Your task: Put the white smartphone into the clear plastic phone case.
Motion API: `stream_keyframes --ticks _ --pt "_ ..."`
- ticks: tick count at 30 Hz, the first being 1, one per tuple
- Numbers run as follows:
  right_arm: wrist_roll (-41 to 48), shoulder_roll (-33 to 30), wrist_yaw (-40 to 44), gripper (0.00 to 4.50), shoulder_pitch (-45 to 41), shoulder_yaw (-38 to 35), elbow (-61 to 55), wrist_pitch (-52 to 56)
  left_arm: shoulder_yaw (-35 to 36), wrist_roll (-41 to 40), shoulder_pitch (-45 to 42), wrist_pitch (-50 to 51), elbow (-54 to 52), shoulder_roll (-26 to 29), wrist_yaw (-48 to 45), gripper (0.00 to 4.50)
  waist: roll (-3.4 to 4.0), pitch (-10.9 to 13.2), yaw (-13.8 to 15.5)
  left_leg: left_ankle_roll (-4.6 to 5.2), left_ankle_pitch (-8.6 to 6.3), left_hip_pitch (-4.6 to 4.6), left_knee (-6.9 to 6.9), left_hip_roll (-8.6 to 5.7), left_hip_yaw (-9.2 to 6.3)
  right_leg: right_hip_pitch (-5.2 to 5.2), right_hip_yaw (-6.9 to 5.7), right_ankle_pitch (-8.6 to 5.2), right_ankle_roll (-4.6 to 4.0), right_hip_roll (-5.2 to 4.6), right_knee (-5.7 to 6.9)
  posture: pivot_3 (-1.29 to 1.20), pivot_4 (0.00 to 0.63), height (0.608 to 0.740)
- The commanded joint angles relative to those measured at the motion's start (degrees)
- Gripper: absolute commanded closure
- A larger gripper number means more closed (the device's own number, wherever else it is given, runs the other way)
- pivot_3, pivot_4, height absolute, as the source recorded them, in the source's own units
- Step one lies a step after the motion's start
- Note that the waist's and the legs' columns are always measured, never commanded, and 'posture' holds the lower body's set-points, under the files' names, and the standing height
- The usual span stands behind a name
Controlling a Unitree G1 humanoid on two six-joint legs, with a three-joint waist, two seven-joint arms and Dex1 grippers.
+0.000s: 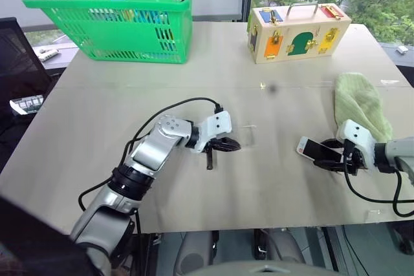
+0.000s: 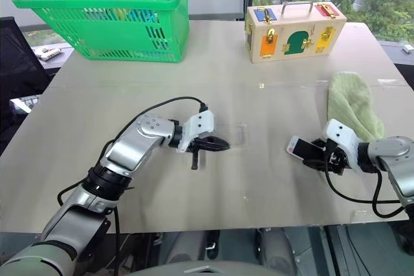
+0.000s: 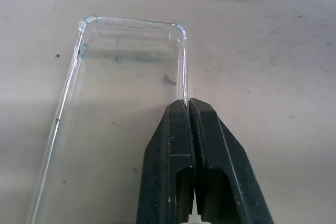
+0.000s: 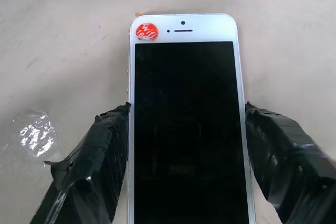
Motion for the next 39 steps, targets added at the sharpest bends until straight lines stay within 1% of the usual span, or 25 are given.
stream_keyframes --ticks 1,4,6,9,13,14,15,16,17,20,23,26,27,30,34,35,39 --pt "-0.80 0.24 -1.28 1.61 4.04 -1.23 -1.41 -0.84 -0.10 0.26 -2.35 -1.63 0.31 -1.28 0.05 4.50 -0.01 0.00 0.39 0.00 0.00 -0.01 0.00 0.00 0.00 0.00 0.00 0.00 0.00 0.00 0.00 0.00 0.150 0.740" --pt "3.45 1.37 -2.58 1.61 6.78 -7.20 -7.65 -0.07 -0.68 0.61 -4.31 -2.39 2.47 -3.37 0.28 4.50 0.00 0.00 1.11 0.00 0.00 -0.03 0.00 -0.01 0.00 0.00 -0.03 0.00 0.00 0.00 0.00 0.00 0.150 0.740" --pt "7.32 2.01 -3.45 1.61 8.86 -11.68 -13.39 2.46 -1.52 1.25 -5.83 -3.36 4.99 -5.24 0.50 4.50 0.01 0.01 1.08 0.00 0.00 -0.07 0.00 -0.01 0.00 -0.03 -0.03 0.00 0.00 0.00 0.00 0.00 0.150 0.740" --pt "11.09 2.20 -4.73 1.61 11.70 -16.39 -20.76 5.75 -3.27 3.00 -7.82 -5.87 9.31 -7.55 0.31 4.50 0.09 0.05 0.91 0.00 0.00 -0.08 0.00 -0.04 0.03 -0.06 0.01 0.01 0.01 0.01 0.01 0.00 0.150 0.740" --pt "13.65 1.81 -6.54 1.61 12.99 -19.16 -27.16 9.52 -5.69 4.95 -10.11 -8.86 15.56 -11.22 -0.35 4.50 0.09 0.05 0.82 0.00 0.00 -0.04 0.00 -0.02 0.04 -0.06 0.01 0.00 0.01 0.05 0.01 0.00 0.150 0.740" --pt "13.52 1.58 -6.83 1.61 12.58 -18.82 -27.67 9.79 -6.18 6.21 -10.64 -12.36 17.41 -11.67 0.19 4.50 0.09 0.05 0.82 0.00 0.00 -0.04 0.00 -0.02 0.02 -0.06 0.00 0.00 0.01 0.06 0.02 0.00 0.150 0.740" --pt "13.23 1.26 -6.92 1.61 12.20 -18.33 -27.98 9.78 -6.19 6.96 -11.05 -14.63 18.92 -12.19 0.74 4.07 0.09 0.05 0.82 0.00 0.00 -0.05 0.00 -0.02 0.01 -0.06 0.00 0.00 0.01 0.06 0.02 0.00 0.150 0.740" --pt "13.08 0.92 -6.79 1.61 11.56 -17.64 -28.10 9.77 -5.64 6.30 -11.12 -14.44 19.06 -12.40 -0.03 3.93 0.09 0.05 0.83 0.00 0.00 -0.06 0.00 -0.02 0.02 -0.07 0.00 0.00 0.01 0.05 0.01 0.00 0.150 0.740" --pt "13.07 0.63 -6.58 1.61 10.85 -16.94 -28.15 9.80 -4.95 5.77 -11.01 -14.55 19.00 -12.45 -0.34 3.64 0.09 0.05 0.82 0.00 0.00 -0.06 0.00 -0.02 0.03 -0.08 0.01 0.00 0.00 0.04 0.02 0.00 0.150 0.740" --pt "12.41 -0.69 -5.52 1.61 7.49 -13.88 -27.39 9.81 -2.13 3.82 -9.76 -14.16 16.25 -10.26 -1.52 2.32 0.08 0.06 0.50 0.00 0.00 -0.07 0.00 0.00 0.07 -0.12 0.05 0.00 0.00 0.03 0.02 0.00 0.150 0.740" --pt "10.25 -1.40 -4.43 1.61 1.25 -8.18 -25.01 9.31 4.70 -4.21 -6.69 -6.65 7.26 -6.22 -4.54 0.94 0.09 0.08 -0.42 0.00 0.00 -0.08 -0.04 0.06 0.05 -0.19 0.05 0.00 0.00 0.04 0.04 0.00 0.150 0.740" --pt "6.44 1.12 -3.62 1.61 -8.35 0.75 -21.09 8.96 12.32 -12.26 -1.21 4.18 -2.11 -0.16 -5.06 0.89 0.14 0.12 -1.58 0.00 0.00 -0.07 -0.09 0.11 0.11 -0.25 0.14 0.01 -0.01 0.05 0.07 0.00 0.150 0.740" --pt "4.94 2.20 -3.30 1.61 -11.21 3.57 -19.60 8.62 13.93 -13.31 0.66 5.78 -3.78 1.40 -4.42 0.89 0.19 0.13 -1.93 0.00 0.00 -0.04 -0.10 0.10 0.12 -0.26 0.17 0.01 -0.01 0.05 0.08 0.00 0.150 0.740" --pt "0.55 7.86 -3.69 1.61 -20.19 10.96 -13.24 8.31 17.63 -13.64 7.28 4.77 -6.84 5.48 -2.67 0.89 0.19 0.14 -2.33 0.00 0.00 -0.02 -0.13 0.08 0.09 -0.25 0.16 0.00 0.00 0.06 0.12 0.00 0.150 0.740" --pt "-6.08 13.66 -2.94 1.61 -28.40 18.48 -3.51 4.40 21.32 -14.88 14.83 3.54 -11.45 6.70 0.82 0.89 0.15 0.22 -1.50 -0.01 0.01 -0.07 -0.12 0.07 0.11 -0.27 0.16 0.02 -0.03 0.06 0.13 0.00 0.150 0.740" --pt "-6.93 14.63 -2.63 1.61 -29.54 19.43 -1.79 3.64 21.87 -15.17 16.14 3.71 -12.57 6.79 1.68 0.89 0.16 0.23 -1.36 -0.01 0.01 -0.08 -0.12 0.06 0.13 -0.27 0.17 0.11 -0.19 0.02 0.12 0.00 0.150 0.740" --pt "-10.07 17.23 -0.15 1.61 -32.99 22.57 3.56 0.33 24.29 -15.66 21.46 2.48 -15.14 6.62 4.89 0.89 0.17 0.24 -0.47 -0.01 0.00 -0.11 -0.13 0.02 0.17 -0.26 0.18 0.14 -0.24 -0.03 0.03 0.00 0.150 0.740"
